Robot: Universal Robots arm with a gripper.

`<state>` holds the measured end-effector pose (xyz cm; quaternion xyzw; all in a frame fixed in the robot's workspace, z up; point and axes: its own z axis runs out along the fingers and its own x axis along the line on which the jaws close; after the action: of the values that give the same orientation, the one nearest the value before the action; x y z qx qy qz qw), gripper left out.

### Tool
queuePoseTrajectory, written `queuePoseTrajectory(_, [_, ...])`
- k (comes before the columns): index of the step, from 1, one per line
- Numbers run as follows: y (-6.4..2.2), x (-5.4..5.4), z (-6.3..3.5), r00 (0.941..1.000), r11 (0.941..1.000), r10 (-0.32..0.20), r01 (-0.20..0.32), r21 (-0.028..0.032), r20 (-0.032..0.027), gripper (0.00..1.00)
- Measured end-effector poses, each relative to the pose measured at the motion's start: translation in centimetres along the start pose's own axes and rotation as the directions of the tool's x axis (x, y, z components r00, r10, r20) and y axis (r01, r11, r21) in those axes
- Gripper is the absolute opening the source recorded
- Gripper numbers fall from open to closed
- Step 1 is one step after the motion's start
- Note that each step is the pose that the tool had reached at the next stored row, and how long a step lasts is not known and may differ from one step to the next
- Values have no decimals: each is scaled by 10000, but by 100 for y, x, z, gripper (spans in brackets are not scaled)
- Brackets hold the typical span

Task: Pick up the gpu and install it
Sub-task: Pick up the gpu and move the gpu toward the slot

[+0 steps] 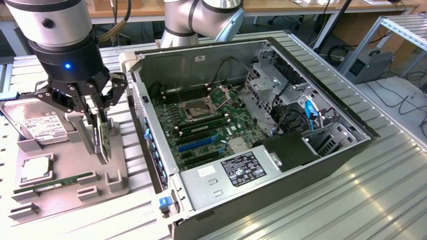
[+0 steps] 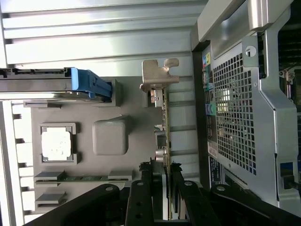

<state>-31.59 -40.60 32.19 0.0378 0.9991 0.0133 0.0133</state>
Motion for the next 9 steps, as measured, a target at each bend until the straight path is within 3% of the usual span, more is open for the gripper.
queuePoseTrajectory(9, [1,0,-17,10000,10000,0,0,0,0,27])
